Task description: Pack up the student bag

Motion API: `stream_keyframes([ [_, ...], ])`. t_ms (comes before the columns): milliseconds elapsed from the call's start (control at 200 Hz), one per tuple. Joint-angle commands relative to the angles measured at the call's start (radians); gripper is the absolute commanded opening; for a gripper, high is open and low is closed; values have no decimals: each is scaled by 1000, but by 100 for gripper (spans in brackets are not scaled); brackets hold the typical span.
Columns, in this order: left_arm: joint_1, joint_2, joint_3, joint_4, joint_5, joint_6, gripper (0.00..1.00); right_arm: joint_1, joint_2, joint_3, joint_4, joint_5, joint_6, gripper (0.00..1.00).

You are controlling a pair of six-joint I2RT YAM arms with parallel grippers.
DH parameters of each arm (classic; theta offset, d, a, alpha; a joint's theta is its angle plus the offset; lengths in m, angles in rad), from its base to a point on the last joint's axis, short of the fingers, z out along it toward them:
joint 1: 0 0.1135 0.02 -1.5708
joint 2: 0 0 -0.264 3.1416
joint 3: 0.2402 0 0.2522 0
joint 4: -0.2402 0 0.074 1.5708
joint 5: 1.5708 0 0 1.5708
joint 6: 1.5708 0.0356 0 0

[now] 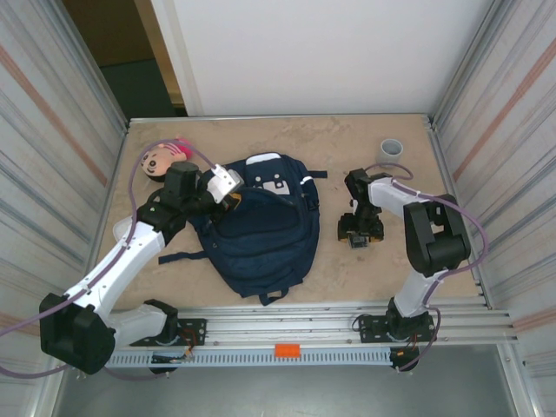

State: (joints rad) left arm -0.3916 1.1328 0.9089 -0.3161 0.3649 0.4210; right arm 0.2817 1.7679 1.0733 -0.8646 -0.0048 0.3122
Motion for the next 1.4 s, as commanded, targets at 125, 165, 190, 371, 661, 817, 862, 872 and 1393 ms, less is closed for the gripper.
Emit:
stream_keyframes([
  [125,19,-31,2,43,-9,-19,0,-7,67,49,34,24,-32,53],
  [165,19,-30,2,44,-6,-21,0,-7,65,50,38,31,-29,50],
  [190,19,-31,4,43,-3,-22,0,-7,63,48,42,36,-26,49],
  [371,19,-48,7,44,9,-39,0,-1,-60,4,82,30,-9,48],
  [661,20,-78,-3,41,20,-65,0,115,-545,-103,276,-49,-29,49],
  [817,20,-86,-7,55,43,-93,0,275,-740,-148,434,-85,-59,51],
  [862,20,-88,-8,63,50,-103,0,333,-765,-156,479,-83,-72,52],
  [872,20,-88,-8,65,52,-105,0,347,-769,-157,489,-82,-77,52],
  [1393,19,-102,13,118,177,-195,0,731,-402,32,584,158,-396,55],
])
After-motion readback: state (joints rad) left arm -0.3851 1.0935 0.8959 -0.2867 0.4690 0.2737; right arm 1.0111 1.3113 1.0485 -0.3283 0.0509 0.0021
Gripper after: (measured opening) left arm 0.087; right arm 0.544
